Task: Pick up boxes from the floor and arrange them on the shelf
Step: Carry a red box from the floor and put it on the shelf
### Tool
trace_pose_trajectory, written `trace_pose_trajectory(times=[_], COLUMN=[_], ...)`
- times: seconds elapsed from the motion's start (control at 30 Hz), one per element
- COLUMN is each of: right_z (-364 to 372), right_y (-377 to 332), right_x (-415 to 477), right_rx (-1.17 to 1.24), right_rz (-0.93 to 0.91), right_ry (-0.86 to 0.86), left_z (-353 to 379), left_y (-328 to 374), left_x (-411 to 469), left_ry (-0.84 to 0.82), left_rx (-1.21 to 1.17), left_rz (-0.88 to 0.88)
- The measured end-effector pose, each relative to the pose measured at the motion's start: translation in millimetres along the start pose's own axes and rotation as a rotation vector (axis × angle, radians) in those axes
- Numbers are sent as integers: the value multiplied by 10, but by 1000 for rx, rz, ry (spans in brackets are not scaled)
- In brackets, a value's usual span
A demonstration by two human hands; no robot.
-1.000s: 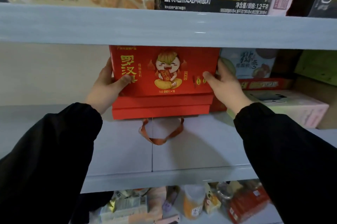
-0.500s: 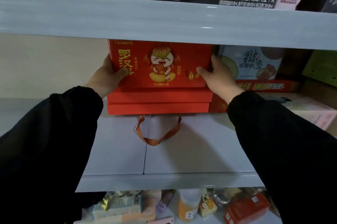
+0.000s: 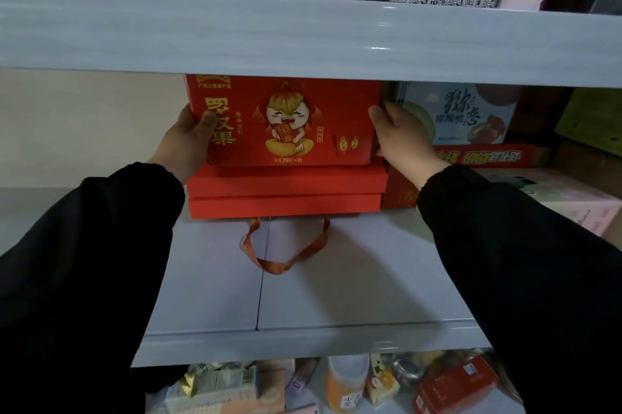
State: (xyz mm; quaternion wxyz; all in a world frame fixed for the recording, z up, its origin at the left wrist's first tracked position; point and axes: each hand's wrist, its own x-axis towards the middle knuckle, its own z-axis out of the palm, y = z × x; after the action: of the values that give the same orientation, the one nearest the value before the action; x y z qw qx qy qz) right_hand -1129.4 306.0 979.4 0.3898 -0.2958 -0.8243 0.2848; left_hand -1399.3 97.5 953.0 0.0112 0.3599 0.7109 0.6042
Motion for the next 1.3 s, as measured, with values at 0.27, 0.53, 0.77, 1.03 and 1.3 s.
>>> trace_pose_trajectory(times=[0.27,0.53,0.77,1.03,1.3], right_z=[-14,81,-197,-929,-2628], right_y=[77,25,83,437,1266], right_x=[-12,-47,-564,-1833,-3895], right_rx=[53,-37,-414,-814,-936], right_rz=[19,15,-52,-113,181], right_ry=[9,-6,-166,-163,104], left_z=[-8,-127,-199,1100,3039], left_y=[114,176,217,699,1624], left_x=[24,-75,-598,-1595,-3260], left_ry=[-88,-72,-125,-459,-762], left_rx=[142,522,1015,820,503], left_rz=[24,-25,59,780,1096])
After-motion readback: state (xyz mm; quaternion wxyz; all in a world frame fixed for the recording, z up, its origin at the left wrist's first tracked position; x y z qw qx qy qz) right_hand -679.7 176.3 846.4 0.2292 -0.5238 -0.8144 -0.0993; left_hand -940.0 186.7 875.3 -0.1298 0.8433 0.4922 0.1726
